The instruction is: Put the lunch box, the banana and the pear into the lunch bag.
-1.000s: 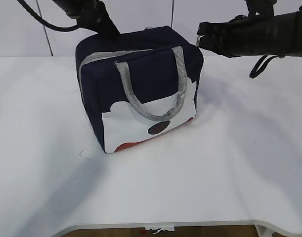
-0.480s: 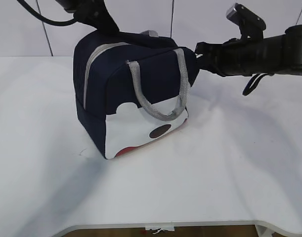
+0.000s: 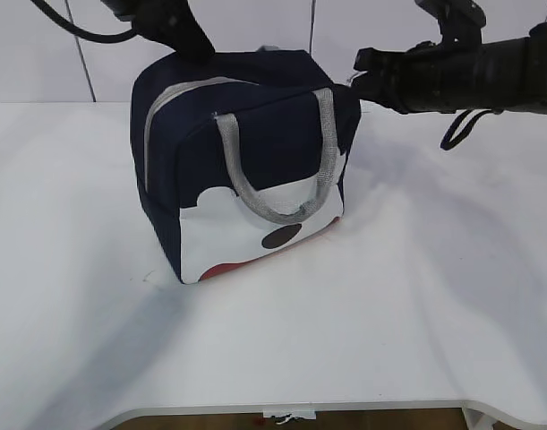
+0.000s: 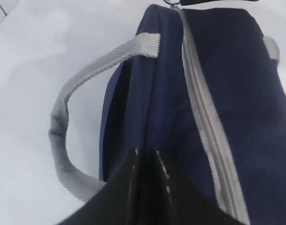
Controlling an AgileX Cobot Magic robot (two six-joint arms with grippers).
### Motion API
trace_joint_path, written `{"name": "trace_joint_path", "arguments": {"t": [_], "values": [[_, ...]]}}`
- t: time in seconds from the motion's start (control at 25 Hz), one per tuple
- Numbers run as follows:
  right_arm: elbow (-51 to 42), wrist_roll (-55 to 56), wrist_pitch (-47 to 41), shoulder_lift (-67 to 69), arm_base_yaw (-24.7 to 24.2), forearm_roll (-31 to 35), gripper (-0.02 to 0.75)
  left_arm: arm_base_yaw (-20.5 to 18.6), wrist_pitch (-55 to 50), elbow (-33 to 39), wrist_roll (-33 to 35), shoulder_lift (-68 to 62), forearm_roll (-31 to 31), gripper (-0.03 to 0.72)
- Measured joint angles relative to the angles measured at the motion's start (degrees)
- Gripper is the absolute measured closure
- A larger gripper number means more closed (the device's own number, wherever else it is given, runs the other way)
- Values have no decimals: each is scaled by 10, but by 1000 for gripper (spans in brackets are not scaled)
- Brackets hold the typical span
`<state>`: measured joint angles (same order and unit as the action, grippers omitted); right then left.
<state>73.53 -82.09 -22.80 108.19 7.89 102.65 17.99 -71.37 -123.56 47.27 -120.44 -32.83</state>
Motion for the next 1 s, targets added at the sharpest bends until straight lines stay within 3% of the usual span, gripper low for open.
{"name": "trace_joint_path", "arguments": {"t": [0.08,0.28,0.36,0.64,1.0], "values": [[6,0,-13,0,0,-1,747,-1,0,0,0,0,-10,568],[15,0,-32,0,0,-4,747,-3,1,-4,0,6,-45,276],[15,0,-36,0,0,-5,747,-3,6,-8,0,9,-69,229],[17,0,-54,0,-1,-6,747,17,77,-10,0,9,-68,201],[17,0,-60,0,-1,-8,747,85,189,-10,5,3,59,219]]}}
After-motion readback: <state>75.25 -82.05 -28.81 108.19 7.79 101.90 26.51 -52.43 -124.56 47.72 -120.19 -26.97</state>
